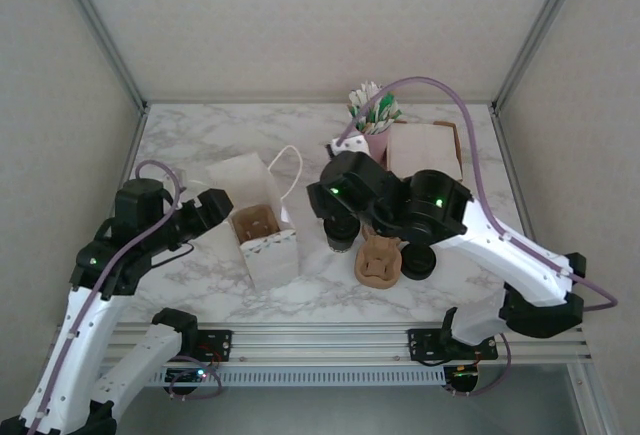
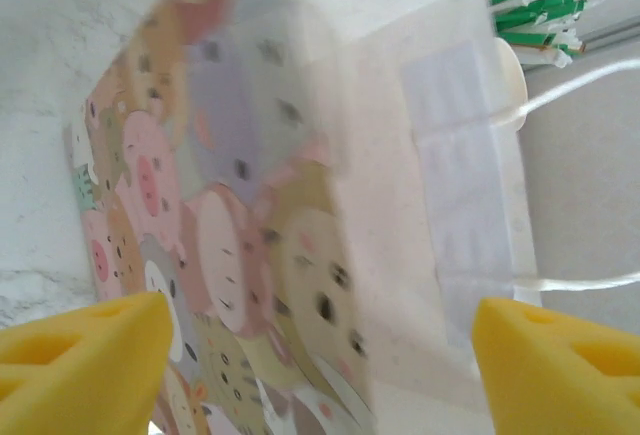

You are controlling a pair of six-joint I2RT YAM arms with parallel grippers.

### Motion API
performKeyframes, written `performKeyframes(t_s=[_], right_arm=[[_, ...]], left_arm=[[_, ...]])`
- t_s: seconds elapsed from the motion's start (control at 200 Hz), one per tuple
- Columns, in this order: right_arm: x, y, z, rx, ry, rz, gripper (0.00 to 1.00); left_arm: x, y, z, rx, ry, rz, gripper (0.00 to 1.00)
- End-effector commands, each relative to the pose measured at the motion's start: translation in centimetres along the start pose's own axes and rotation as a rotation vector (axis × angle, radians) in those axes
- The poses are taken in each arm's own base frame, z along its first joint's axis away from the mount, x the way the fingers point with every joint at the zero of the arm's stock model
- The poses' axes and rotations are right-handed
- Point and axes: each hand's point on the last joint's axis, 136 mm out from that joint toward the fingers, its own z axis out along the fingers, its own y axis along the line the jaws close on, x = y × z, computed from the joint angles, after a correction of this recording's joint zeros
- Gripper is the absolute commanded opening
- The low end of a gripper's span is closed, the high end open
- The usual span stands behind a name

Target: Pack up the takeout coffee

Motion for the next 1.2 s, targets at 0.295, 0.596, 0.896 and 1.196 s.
performKeyframes(t_s=[0.295,0.596,0.896,1.196], right_arm=[[10.0,-6.7,6.1,0.118,0.305,0.084,0.84],[12.3,-4.4,10.4,0.063,0.397,0.106,0.86],[14.1,-3.9,13.7,0.121,0.462,0.125,0.88],[15.6,-4.2,15.4,0.169,0.506,0.121,0.86]], left_arm=[[-4.8,0.0,-5.5,-0.226,-0.142,0.312,1.00],[-9.3,-0.2,-4.6,-0.412,-0.154,0.471,0.98],[-10.6,-1.1,-0.6,-0.354,-0.072,0.459,0.92],[-11.4,1.2,2.3,-0.367,-0.053,0.360,0.92]])
